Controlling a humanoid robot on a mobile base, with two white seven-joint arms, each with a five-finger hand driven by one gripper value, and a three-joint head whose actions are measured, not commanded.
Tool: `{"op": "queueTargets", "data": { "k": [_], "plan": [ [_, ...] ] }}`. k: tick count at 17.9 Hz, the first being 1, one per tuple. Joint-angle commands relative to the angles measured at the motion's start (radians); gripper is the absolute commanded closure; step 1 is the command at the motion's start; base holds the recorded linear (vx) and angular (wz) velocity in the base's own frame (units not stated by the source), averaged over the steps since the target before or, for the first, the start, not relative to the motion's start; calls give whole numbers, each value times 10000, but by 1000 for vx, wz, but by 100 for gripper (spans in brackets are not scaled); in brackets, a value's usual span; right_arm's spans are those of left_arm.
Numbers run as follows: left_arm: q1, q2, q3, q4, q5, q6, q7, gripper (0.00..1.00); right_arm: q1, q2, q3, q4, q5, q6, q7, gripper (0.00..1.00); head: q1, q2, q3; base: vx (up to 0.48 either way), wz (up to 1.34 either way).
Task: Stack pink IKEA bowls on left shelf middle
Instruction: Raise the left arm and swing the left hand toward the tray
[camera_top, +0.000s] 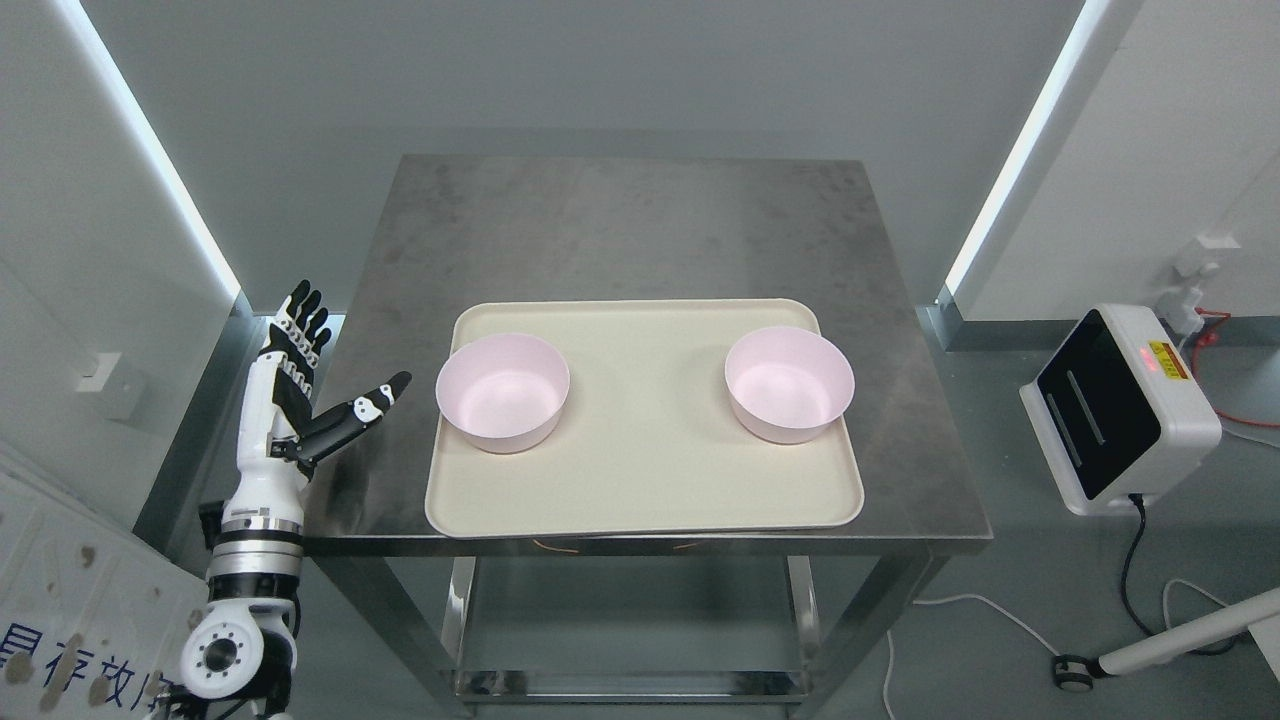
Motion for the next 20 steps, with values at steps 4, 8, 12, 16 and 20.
{"op": "queueTargets", "data": {
  "k": [4,8,12,16,20],
  "plan": [
    [101,171,65,2,0,-11,10,0,291,-175,-107,-337,0,9,7,0,0,0,0,0,0],
    [86,181,80,2,0,-26,-5,0,291,-175,-108,-337,0,-6,7,0,0,0,0,0,0],
    [-112,303,187,2,0,-133,-127,0,291,-175,-107,-337,0,9,7,0,0,0,0,0,0],
    [-1581,1374,218,78,0,-27,-1687,0,291,-175,-107,-337,0,9,7,0,0,0,0,0,0],
    [-3103,3854,-193,995,-15,5,-4323,2,291,-175,-107,-337,0,9,7,0,0,0,0,0,0]
  ]
}}
